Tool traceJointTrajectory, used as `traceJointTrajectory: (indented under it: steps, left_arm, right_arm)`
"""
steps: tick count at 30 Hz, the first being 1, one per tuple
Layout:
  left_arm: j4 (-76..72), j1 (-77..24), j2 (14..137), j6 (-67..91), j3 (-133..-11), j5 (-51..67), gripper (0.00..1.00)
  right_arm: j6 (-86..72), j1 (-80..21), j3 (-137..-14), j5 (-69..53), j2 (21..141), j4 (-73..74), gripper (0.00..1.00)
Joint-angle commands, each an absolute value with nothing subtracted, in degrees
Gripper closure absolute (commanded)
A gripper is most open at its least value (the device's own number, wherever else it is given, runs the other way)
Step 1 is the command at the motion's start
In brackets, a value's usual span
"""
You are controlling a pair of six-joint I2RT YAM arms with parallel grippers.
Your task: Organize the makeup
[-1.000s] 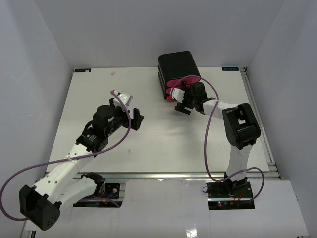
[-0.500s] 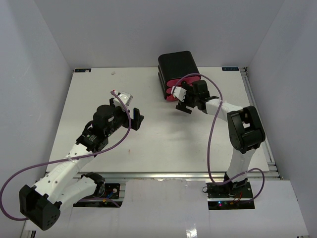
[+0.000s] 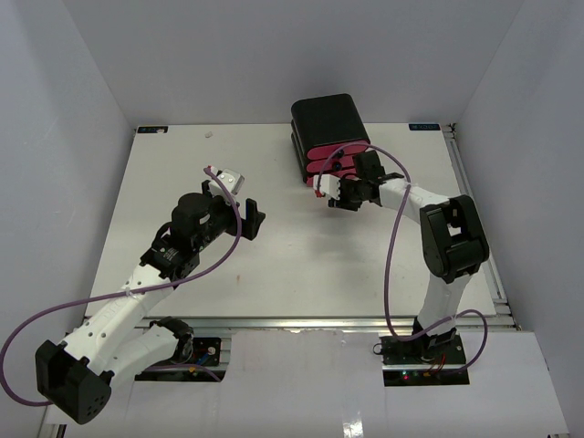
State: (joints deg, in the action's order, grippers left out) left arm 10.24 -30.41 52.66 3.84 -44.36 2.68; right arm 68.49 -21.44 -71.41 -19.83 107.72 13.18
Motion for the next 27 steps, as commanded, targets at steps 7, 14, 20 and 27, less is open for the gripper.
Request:
traceJointTrajectory:
  steps: [7, 14, 20, 27]
  left_arm:
    - [9.40, -29.89, 52.03, 3.16, -44.12, 3.52, 0.02]
    - [9.40, -29.82, 52.03, 3.08, -44.03, 3.52, 0.02]
    - [9.49, -29.71, 52.21, 3.08, -43.95, 3.45, 0.02]
    - [9.48, -29.62, 52.12, 3.08, -44.03, 3.52, 0.02]
  right_arm:
    - [71.89, -21.35, -81.18, -15.24, 116.37, 13.65, 0.52]
    - [71.22, -21.36, -82.47, -14.24, 118.48, 10.46, 0.35]
    - [70.01, -21.36, -83.17, -14.85, 118.92, 9.38, 0.27]
    - [69.02, -21.43, -79.93, -15.87, 114.20, 12.23, 0.28]
